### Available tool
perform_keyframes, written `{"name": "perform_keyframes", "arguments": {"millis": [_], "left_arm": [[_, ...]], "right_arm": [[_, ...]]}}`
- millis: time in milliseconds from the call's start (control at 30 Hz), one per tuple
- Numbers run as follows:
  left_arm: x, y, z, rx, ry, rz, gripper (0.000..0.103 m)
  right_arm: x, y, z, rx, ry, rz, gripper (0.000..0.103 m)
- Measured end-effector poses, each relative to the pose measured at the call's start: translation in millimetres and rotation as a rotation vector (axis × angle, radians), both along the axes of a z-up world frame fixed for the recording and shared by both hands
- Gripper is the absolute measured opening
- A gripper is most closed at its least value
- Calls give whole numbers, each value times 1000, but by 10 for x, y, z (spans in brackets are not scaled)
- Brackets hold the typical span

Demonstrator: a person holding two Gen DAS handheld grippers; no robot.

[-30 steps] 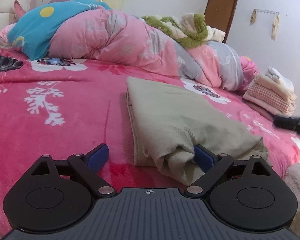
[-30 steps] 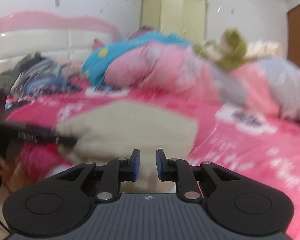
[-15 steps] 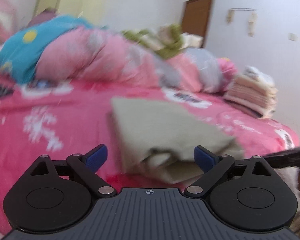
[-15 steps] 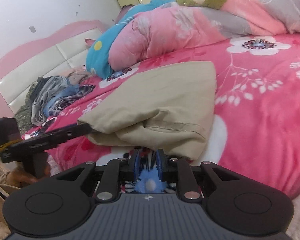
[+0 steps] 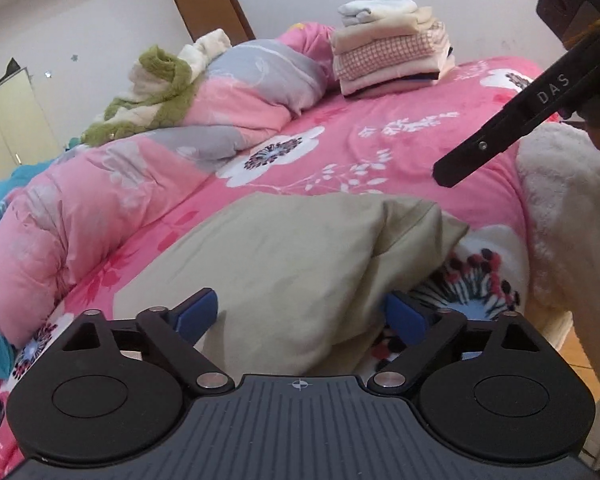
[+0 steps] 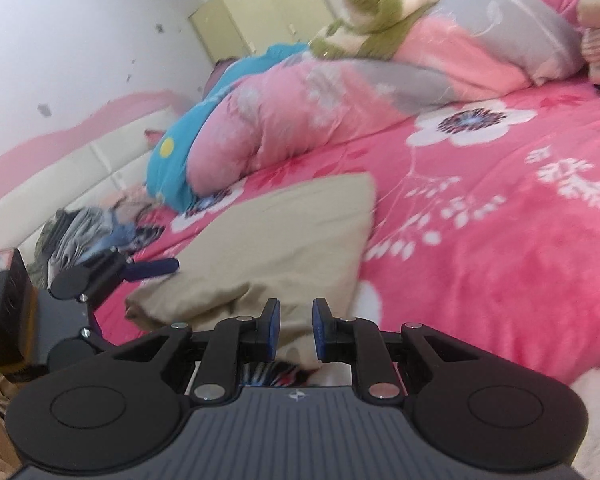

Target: Fold clothes

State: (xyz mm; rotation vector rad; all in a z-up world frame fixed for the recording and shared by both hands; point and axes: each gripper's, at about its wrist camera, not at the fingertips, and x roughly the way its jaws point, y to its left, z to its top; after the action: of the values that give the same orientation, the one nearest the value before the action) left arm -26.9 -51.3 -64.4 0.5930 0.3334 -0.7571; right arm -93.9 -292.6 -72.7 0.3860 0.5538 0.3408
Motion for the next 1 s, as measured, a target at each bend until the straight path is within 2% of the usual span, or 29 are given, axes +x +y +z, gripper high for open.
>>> {"name": "perform_keyframes", "arguments": {"millis": [100, 167, 233, 333, 400, 467, 567, 767, 1000], "left_arm": [[60, -12, 12, 1, 6, -1, 89], [59, -33, 7, 2, 0, 1, 88], [65, -33, -2, -14, 5, 5, 87], [75, -7, -24, -48, 17, 16, 86], [81, 22, -34, -76, 23, 23, 85], [88, 51, -46, -103, 27, 29, 85], [123, 103, -63, -153, 39, 37, 85], [191, 167, -102, -236, 55, 35, 85], [207, 271, -137, -307, 59, 17, 85]], "right_arm": [[42, -65, -16, 17, 17, -8, 19], [81, -103, -41, 88, 62, 6, 20], [127, -131, -74, 215, 119, 43, 20], [237, -138, -204, 466, 243, 70, 21], [356, -114, -372, 619, 360, 62, 25], [447, -110, -536, 722, 440, 16, 25], [531, -111, -712, 844, 514, -45, 26], [557, -6, -800, 955, 590, -119, 26], [570, 63, -791, 990, 629, -234, 28]]}}
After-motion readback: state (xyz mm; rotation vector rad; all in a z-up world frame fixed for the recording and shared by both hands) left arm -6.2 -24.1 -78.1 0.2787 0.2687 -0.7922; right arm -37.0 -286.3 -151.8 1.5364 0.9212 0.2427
